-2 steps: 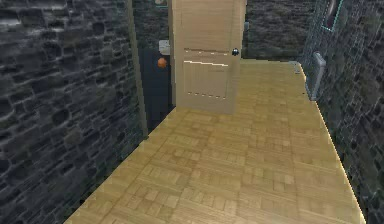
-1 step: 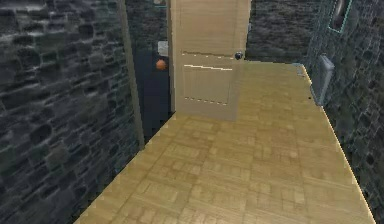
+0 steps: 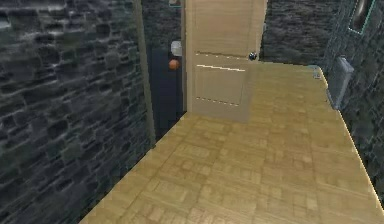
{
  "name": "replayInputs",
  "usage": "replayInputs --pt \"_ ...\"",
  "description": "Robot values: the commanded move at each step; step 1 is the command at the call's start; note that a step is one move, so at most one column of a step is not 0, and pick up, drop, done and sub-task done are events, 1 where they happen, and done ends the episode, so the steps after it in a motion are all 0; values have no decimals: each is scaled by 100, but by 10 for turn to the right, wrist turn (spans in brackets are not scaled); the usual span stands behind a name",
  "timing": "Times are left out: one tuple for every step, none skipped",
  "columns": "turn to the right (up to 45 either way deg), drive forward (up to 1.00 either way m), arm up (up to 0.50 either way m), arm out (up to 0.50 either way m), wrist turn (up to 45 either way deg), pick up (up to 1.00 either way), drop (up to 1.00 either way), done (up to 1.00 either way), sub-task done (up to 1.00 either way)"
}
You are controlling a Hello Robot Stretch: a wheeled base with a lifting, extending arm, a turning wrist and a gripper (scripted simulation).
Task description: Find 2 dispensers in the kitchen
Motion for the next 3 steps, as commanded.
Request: replayInputs --pt "0 100 0 0 0 0 0 0 0" --pt "0 85 0 0 0 0 0 0 0" --pt "-150 0 0 0 0 0 0 0 0"
